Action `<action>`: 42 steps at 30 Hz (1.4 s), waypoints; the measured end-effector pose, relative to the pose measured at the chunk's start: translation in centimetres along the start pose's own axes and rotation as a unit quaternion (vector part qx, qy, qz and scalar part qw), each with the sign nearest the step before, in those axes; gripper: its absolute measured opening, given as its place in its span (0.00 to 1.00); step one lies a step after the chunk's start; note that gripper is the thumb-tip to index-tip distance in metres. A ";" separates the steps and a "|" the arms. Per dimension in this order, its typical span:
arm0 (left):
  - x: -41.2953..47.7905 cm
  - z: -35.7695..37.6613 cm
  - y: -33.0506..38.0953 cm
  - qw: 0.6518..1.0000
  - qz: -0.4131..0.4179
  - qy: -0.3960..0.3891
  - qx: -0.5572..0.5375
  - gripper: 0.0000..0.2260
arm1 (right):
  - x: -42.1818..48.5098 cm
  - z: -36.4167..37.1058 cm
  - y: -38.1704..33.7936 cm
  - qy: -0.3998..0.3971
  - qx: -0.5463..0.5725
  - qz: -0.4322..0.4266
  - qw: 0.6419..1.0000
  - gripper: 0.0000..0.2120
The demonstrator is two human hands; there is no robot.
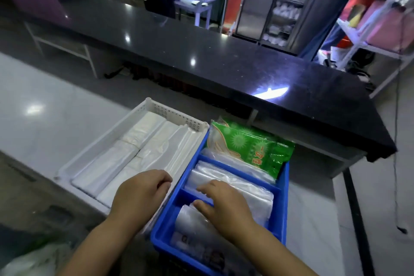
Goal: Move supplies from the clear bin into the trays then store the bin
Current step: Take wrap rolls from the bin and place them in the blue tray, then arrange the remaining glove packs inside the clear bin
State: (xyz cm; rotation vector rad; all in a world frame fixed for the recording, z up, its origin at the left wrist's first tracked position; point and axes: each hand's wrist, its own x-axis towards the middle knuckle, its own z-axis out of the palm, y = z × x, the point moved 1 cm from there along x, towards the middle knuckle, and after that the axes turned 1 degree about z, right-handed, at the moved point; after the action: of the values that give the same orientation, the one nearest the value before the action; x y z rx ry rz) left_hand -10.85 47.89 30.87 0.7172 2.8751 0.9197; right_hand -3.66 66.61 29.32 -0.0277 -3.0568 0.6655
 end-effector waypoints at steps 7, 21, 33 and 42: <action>-6.8 -3.6 -5.0 0.987 -0.147 0.057 0.028 0.04 | 4.0 1.2 -2.8 -0.033 0.015 -0.069 0.997 0.13; -28.4 -14.7 -21.6 0.939 -0.300 0.156 0.055 0.04 | -0.7 13.9 -27.4 -0.067 0.020 -0.208 0.976 0.12; -41.4 -21.1 -36.6 0.926 -0.354 0.128 0.028 0.04 | -7.4 29.5 -41.4 -0.211 0.022 -0.056 0.976 0.13; -36.6 -20.5 -43.0 0.939 -0.340 0.043 0.026 0.05 | -2.9 34.9 -39.1 -0.269 0.011 0.055 0.962 0.11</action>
State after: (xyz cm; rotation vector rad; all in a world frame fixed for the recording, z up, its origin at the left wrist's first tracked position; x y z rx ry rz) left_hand 0.38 -10.15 20.07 -0.3324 2.8750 0.7735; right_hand -1.87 16.47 13.82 -0.0179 -3.5875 0.8350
